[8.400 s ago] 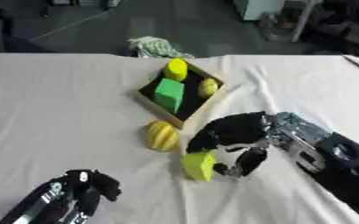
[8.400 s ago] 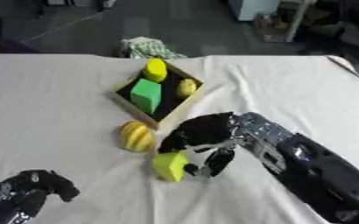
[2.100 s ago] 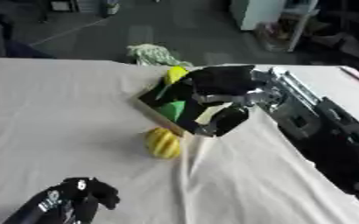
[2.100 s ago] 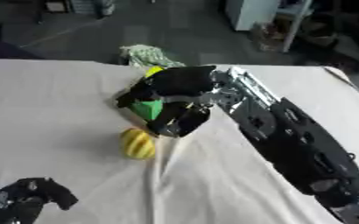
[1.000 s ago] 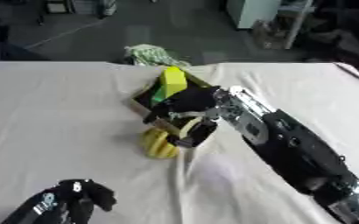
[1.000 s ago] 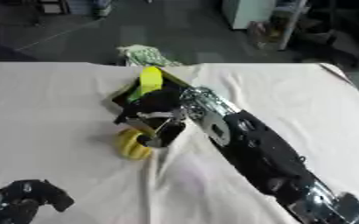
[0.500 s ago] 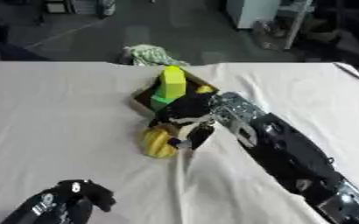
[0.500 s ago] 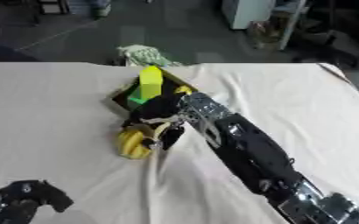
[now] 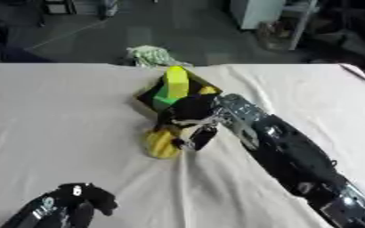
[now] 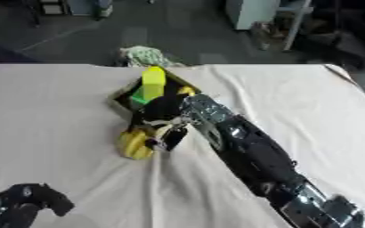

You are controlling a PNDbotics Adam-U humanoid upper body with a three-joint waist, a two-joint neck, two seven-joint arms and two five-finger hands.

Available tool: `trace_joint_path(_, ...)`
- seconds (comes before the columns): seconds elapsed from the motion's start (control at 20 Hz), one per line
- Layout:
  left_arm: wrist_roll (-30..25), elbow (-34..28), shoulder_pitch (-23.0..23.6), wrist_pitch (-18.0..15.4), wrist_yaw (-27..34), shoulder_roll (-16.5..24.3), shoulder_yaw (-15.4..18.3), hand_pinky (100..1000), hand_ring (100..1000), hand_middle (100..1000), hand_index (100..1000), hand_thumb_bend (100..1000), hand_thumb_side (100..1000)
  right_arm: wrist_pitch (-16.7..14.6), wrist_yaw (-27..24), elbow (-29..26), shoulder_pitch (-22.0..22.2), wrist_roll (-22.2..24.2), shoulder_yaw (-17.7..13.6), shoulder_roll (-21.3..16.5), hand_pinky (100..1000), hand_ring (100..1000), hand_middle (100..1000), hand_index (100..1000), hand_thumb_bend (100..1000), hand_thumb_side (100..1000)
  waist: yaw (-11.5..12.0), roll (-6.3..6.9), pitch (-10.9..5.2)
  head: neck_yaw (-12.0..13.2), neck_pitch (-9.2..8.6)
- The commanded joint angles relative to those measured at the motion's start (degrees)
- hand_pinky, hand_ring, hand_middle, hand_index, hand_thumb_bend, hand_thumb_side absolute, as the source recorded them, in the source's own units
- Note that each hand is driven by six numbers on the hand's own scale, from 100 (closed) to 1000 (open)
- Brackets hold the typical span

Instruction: Pick up objects on the table and place them in the box.

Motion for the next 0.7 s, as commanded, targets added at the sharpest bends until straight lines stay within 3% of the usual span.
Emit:
trace_joint_path(0.05, -0.10, -1.23, -0.29, -0.13, 0.08, 0.24, 0.05, 719, 695, 539, 731, 100, 713, -0.28, 1.45, 0.63, -0.62, -0.18, -0.42, -0.85, 803, 819, 830, 892, 100, 309, -0.01, 0.20, -0.82, -0.12, -0.33)
trace_joint_path(0.15, -0.10, -1.23, -0.29, -0.13, 0.08, 0.24, 0.05, 719, 695, 539, 731, 100, 713, -0.34, 1.60, 0.70, -0.62, -0.31, -0.43, -0.84, 803, 819, 830, 892, 100, 309, -0.01, 0.20, -0.82, -0.12, -0.33)
trace_joint_path(0.2, -0.11, -1.23, -0.29, -0.13, 0.07, 0.25, 0.05, 719, 696, 539, 731, 100, 712, -0.41, 1.55, 0.59, -0.66, -0.45, -0.46, -0.71, 839, 885, 887, 787, 100, 306, -0.01, 0.21, -0.83, -0.15, -0.31)
trace_joint_path(0.35, -0.09, -1.23, -0.30, -0.18, 0.06, 0.30, 0.07, 719, 696, 539, 731, 100, 711, -0.28, 0.88, -1.55, -0.37, -2.59, -0.32, -0.55, 848, 893, 896, 736, 100, 303, -0.06, 0.20, -0.81, -0.19, -0.22)
trace_joint_path(0.7, -0.06, -1.23, -0.36, -0.21, 0.11, 0.35, 0.09, 720, 696, 540, 731, 100, 709, 0.39, -0.08, -4.67, 0.23, -9.47, 0.52, -0.69, 854, 895, 885, 513, 129, 289, -0.12, 0.15, -0.86, -0.25, -0.38)
